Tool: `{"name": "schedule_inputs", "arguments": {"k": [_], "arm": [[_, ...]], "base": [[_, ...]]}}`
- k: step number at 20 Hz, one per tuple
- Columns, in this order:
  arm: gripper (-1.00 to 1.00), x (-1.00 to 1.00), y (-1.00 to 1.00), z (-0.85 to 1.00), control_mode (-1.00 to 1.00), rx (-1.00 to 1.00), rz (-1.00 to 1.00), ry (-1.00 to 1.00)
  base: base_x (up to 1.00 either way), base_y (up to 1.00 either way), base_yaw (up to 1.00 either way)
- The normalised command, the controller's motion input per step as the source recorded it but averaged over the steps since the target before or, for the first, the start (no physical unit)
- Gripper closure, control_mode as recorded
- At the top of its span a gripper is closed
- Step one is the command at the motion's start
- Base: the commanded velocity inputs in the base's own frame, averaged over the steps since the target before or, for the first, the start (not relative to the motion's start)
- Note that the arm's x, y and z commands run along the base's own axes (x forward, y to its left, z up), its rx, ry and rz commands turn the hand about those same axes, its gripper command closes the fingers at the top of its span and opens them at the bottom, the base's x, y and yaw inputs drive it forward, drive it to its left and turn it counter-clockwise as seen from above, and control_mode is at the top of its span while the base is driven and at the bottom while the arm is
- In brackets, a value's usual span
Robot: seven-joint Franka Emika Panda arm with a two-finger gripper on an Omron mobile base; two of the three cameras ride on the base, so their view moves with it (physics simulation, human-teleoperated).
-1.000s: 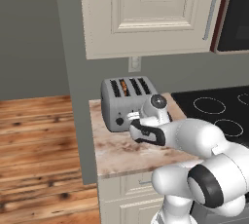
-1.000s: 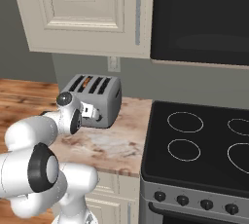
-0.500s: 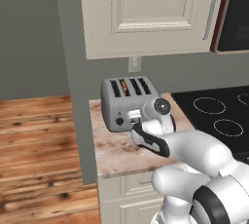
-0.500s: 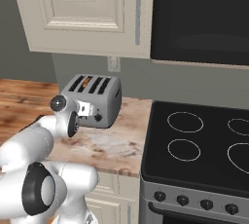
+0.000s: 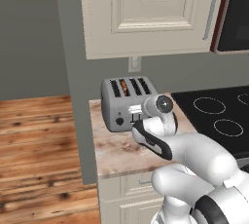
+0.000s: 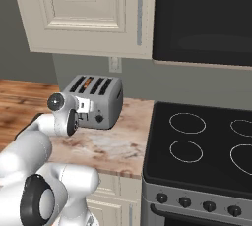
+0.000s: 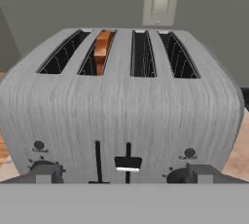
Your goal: Start the toaster. Once the lever pops up, take the bread to the plate on the dining counter.
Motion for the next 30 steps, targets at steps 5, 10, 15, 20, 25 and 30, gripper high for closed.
{"name": "schedule_inputs", "arguments": {"k": [5, 10, 15, 20, 25, 30], "arm": [[-1.0, 0.0, 0.0, 0.21, -1.0, 0.0, 0.0, -0.07], [-1.0, 0.0, 0.0, 0.25, -1.0, 0.0, 0.0, -0.05], [-1.0, 0.04, 0.0, 0.23, -1.0, 0.01, 0.0, -0.02], [-1.0, 0.06, 0.0, 0.22, -1.0, 0.04, -0.02, 0.0], [-1.0, 0.04, 0.0, 0.19, -1.0, 0.04, -0.02, 0.0], [-1.0, 0.0, 0.03, 0.09, -1.0, 0.01, -0.02, 0.0]], "base": [[0.0, 0.0, 0.0], [0.0, 0.0, 0.0], [0.0, 0.0, 0.0], [0.0, 0.0, 0.0], [0.0, 0.0, 0.0], [0.0, 0.0, 0.0]]}}
